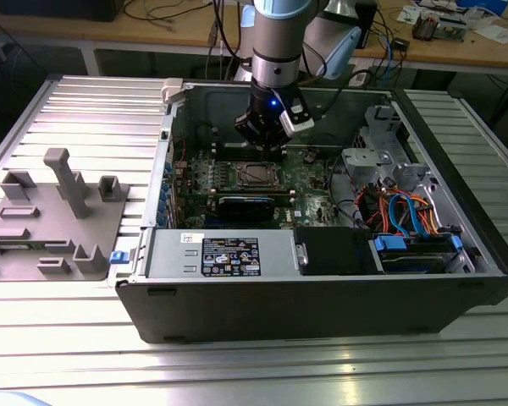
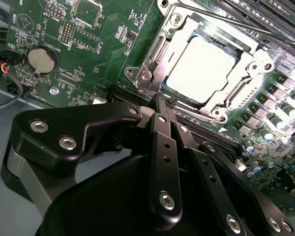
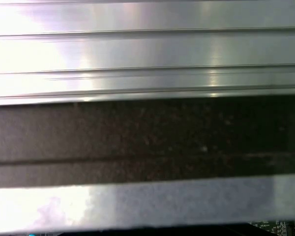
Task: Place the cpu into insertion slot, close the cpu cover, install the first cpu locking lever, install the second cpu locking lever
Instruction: 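Install the first cpu locking lever, then install the second cpu locking lever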
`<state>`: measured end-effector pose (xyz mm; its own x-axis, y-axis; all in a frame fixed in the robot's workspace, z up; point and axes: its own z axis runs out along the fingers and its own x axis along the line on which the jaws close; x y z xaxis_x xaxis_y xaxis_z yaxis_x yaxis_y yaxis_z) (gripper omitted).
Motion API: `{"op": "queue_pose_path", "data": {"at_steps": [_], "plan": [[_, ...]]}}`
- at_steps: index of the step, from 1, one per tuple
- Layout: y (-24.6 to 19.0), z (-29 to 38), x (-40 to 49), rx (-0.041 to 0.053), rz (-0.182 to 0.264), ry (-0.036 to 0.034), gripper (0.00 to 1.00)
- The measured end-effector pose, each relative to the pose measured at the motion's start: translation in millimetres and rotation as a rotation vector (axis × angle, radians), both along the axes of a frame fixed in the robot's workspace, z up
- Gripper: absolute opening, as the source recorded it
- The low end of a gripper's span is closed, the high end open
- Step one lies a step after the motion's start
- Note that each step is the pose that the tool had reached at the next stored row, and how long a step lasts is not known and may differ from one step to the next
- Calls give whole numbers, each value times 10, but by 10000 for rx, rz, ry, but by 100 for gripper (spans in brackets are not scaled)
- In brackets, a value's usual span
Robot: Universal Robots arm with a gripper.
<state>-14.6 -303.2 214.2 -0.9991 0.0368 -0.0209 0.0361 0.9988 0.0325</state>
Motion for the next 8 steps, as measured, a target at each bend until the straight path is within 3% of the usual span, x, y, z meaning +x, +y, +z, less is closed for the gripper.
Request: {"op": "queue_pose_path", "data": {"at_steps": [8], "plan": [[0,0,0,-1,0,0,11]]}}
